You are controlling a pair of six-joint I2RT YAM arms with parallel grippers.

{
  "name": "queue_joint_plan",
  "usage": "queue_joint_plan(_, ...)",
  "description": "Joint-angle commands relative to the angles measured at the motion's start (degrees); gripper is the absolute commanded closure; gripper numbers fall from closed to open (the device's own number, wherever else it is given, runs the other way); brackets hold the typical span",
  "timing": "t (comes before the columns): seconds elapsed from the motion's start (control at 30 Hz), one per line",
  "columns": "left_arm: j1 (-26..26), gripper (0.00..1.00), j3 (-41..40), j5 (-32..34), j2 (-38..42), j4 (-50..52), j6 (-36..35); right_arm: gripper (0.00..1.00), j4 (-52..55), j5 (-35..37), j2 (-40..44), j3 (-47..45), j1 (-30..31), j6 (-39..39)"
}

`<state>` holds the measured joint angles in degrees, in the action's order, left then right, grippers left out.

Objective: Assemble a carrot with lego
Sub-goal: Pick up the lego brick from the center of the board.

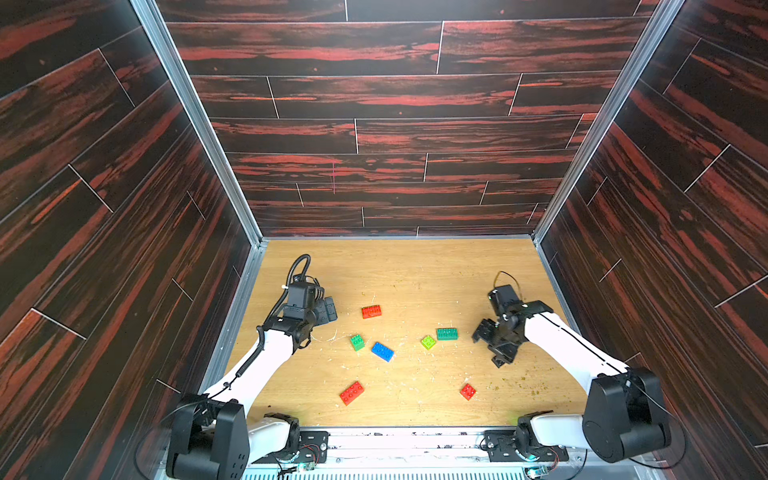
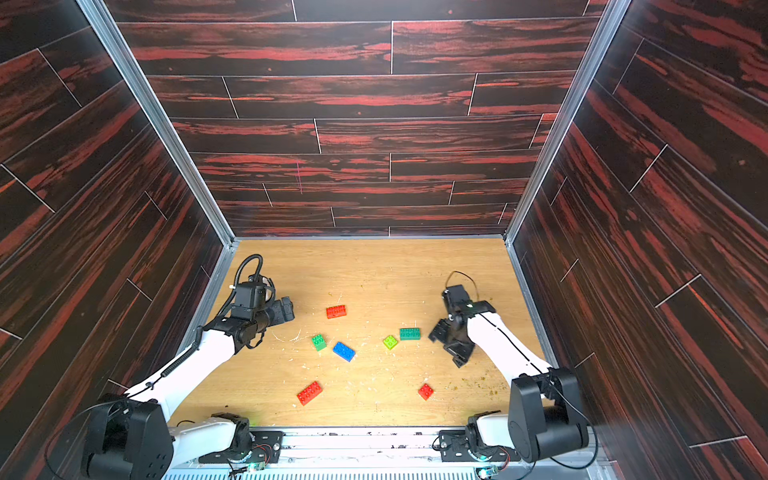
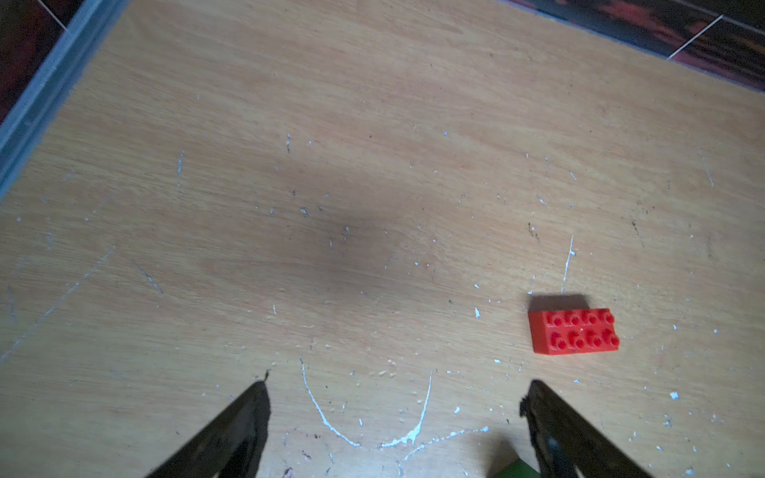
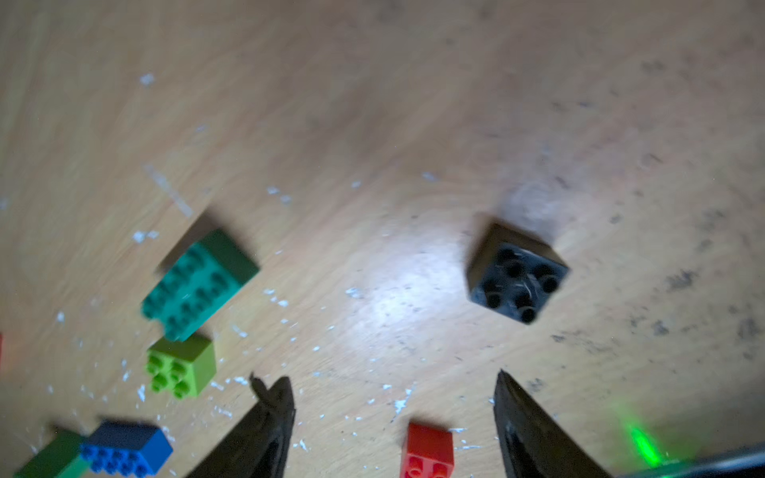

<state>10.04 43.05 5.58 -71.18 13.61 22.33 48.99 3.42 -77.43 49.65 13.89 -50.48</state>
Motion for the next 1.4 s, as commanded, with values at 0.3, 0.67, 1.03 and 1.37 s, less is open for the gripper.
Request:
queue_joint_plan(0.3, 0.2, 0.03, 1.25, -3.21, -2.21, 0.54, -0.79, 0.27, -0.98, -3.04, 3.4, -5.7, -10.59, -2.96)
queue_joint_plan(0.67, 0.19, 0.03, 0.62, -2.9, -2.12, 0.41, -0.54, 0.34, -5.3, -4.39, -0.82, -6.43, -13.2, -3.25)
queue_joint_plan(1.03, 0.18, 0.03, 0.9, -2.33, -2.54, 0.84, -0.71, 0.41, -6.54, -4.78, -3.34, -7.99, -13.46, -2.29)
queue_joint_plan(1.37, 0.15, 0.03, 0.93, -1.98, -3.18, 0.75, -0.67, 0.53, -6.83, -4.19, -3.64, -8.34, -13.46, -1.16)
